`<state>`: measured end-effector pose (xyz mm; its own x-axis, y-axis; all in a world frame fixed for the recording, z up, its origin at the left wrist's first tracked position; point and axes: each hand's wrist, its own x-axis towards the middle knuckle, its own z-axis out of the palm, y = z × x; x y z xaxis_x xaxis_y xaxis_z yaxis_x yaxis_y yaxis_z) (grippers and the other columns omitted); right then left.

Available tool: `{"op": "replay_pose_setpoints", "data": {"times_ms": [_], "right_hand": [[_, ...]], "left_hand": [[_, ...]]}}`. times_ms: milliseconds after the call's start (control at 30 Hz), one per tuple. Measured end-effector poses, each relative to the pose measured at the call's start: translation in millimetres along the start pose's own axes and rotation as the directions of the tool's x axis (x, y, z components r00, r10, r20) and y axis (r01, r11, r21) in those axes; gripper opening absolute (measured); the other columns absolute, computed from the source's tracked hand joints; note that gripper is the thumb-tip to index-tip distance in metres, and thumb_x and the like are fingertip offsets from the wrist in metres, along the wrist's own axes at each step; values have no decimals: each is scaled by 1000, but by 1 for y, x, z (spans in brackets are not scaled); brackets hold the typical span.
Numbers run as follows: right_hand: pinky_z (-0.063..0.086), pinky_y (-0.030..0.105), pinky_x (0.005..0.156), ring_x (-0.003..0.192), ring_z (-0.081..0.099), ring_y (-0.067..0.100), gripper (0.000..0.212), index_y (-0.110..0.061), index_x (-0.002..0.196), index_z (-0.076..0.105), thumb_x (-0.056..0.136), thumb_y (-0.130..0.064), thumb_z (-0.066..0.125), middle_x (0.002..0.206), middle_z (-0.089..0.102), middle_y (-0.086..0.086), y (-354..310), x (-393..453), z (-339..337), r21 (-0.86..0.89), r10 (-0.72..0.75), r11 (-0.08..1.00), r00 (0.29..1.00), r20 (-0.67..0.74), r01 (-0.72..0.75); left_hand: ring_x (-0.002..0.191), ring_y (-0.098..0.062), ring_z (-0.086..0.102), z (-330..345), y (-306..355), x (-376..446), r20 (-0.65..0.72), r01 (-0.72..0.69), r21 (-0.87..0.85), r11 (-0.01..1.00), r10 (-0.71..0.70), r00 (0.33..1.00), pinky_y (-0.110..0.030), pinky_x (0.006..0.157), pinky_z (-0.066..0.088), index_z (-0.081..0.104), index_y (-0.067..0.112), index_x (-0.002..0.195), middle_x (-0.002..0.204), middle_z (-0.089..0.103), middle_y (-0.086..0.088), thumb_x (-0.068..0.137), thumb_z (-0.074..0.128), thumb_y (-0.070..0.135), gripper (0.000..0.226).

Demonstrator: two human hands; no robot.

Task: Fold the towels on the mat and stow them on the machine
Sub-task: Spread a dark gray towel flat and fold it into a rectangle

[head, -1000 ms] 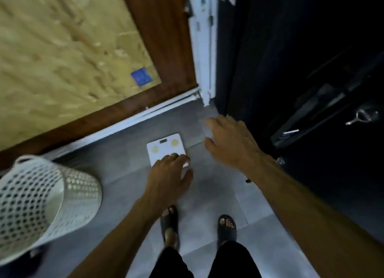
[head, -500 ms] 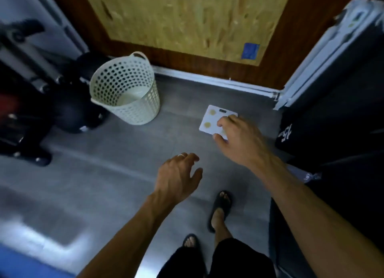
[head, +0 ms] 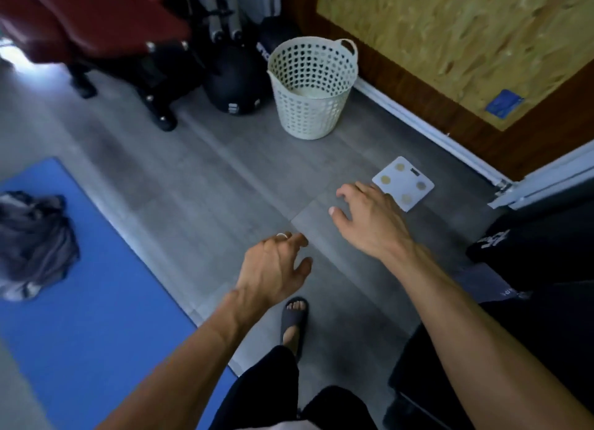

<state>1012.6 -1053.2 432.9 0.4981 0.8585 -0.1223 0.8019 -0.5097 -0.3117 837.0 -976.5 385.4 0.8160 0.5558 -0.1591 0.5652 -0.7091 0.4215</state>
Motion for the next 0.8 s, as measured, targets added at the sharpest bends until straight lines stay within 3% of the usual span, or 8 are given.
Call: {"op": "replay_pose_setpoints", "data": {"times_ms": [167, 333, 600, 800], "right_hand": [[45, 43, 89, 110, 54, 30, 36, -13, 120, 57, 93, -38, 55, 116, 61, 8, -78, -65, 36, -1, -195, 981, 981, -2, 195], [43, 41, 89, 112, 54, 29, 36, -14, 119, 56, 93, -39, 54, 118, 61, 6, -168, -142, 78, 29, -331, 943, 937, 112, 330], [45, 42, 90, 107, 55, 30, 35, -12, 119, 57, 93, -36, 55, 114, 62, 7, -334, -254, 159, 86, -576, 815, 781, 241, 574], [45, 42, 90, 106, 56, 28, 35, -13, 118, 58, 93, -37, 55, 111, 63, 5, -481, -353, 233, 100, -682, 722, 678, 274, 685]], "left_hand": [[99, -23, 64, 10, -32, -127, -72, 144, -23, 989, -145, 987, -37, 75, 53, 58, 25, 118, 108, 67, 3, 87, 54, 43, 36], [96, -21, 64, 9, -64, -271, -62, 312, -70, 947, -317, 947, -37, 74, 53, 58, 24, 118, 107, 66, 4, 88, 55, 43, 36], [97, -17, 64, 14, -133, -476, -148, 558, -199, 806, -587, 796, -35, 73, 53, 61, 21, 115, 106, 67, 4, 88, 57, 41, 33], [95, -17, 65, 17, -212, -638, -184, 651, -271, 709, -702, 688, -35, 75, 54, 61, 20, 112, 105, 68, 4, 87, 57, 43, 34]]}}
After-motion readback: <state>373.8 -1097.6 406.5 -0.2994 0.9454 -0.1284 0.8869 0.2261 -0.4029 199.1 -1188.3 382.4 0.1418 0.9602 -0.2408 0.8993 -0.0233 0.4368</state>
